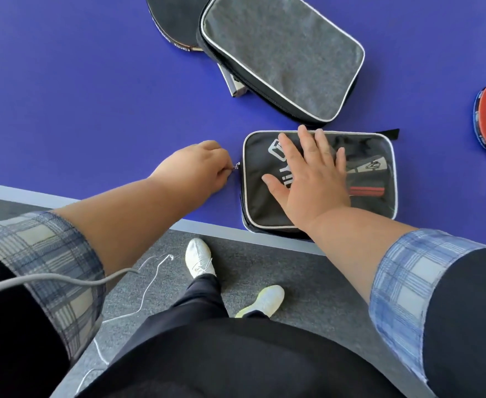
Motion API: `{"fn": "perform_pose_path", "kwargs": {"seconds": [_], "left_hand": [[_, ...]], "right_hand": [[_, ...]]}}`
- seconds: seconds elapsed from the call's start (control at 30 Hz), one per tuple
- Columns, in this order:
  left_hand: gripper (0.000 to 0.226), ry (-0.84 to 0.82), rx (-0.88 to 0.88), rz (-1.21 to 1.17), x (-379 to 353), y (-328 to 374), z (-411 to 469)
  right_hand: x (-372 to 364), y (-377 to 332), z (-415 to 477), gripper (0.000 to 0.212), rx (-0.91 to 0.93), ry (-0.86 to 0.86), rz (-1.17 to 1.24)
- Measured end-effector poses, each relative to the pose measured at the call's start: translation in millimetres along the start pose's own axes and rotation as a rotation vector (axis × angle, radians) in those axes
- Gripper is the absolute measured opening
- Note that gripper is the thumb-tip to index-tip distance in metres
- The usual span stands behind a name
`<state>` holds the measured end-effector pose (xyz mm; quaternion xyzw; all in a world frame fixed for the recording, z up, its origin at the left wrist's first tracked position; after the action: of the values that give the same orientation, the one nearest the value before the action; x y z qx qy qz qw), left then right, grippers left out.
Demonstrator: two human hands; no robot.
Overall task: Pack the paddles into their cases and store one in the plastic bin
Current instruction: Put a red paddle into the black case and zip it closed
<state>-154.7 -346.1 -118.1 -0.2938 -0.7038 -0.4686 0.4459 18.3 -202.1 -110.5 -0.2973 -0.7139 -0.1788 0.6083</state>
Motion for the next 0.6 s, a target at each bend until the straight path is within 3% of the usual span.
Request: {"fn": "perform_pose_path", "kwargs": {"seconds": [0.3,0.5,0.6], "left_hand": [[0.021,-0.064,0.141,0.024,-21,51,-66],[0.018,-0.017,0.223,-0.071,-36,106,-89],[0.017,-0.034,0.361,-0.098,-38,128,-83]], "right_hand": [[0,2,2,0.077,0.024,0.000,0.051],[-2,3,2,0.076,0.038,-0.005,0.085],[7,8,4,0.066,0.006,0.015,0.401]]}}
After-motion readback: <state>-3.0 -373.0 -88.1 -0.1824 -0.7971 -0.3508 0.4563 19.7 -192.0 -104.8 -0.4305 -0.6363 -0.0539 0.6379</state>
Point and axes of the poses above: each hand's wrist, its own z-axis towards the middle knuckle, its own x-axis out of the back of the hand, y = z × x, the point moved 1 cm from there along z, towards the middle knuckle, and after that the axes turned 7 degrees about z, right-handed, at the moved point
